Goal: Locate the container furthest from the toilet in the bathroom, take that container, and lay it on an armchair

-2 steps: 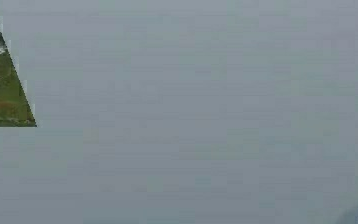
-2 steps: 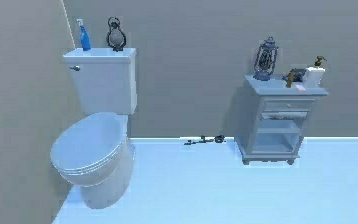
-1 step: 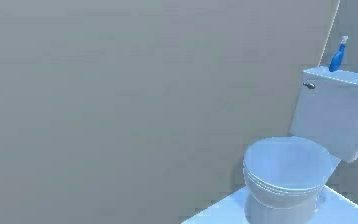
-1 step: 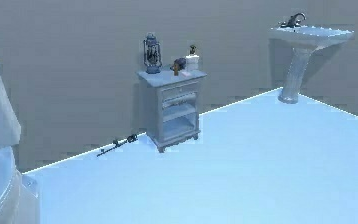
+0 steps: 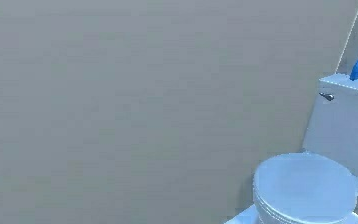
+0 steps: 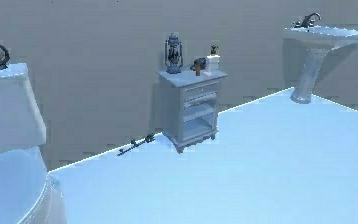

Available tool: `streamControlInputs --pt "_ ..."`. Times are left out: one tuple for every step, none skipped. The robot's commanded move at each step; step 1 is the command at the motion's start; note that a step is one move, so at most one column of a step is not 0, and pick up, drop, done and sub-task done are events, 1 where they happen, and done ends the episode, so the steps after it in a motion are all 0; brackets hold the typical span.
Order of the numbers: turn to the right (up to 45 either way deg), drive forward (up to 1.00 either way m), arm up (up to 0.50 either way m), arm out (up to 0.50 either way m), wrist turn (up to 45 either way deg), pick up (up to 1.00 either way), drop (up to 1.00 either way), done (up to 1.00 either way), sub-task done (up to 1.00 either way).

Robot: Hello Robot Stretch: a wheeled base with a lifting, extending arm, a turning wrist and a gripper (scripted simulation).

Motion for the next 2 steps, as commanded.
streamControlInputs --pt "45.0 0.0 0.0 0.0 0.0 0.0 0.0 0.0 0.0" --pt "12.0 0.0 0.0 0.0 0.0 0.0 0.0 0.0 0.0"
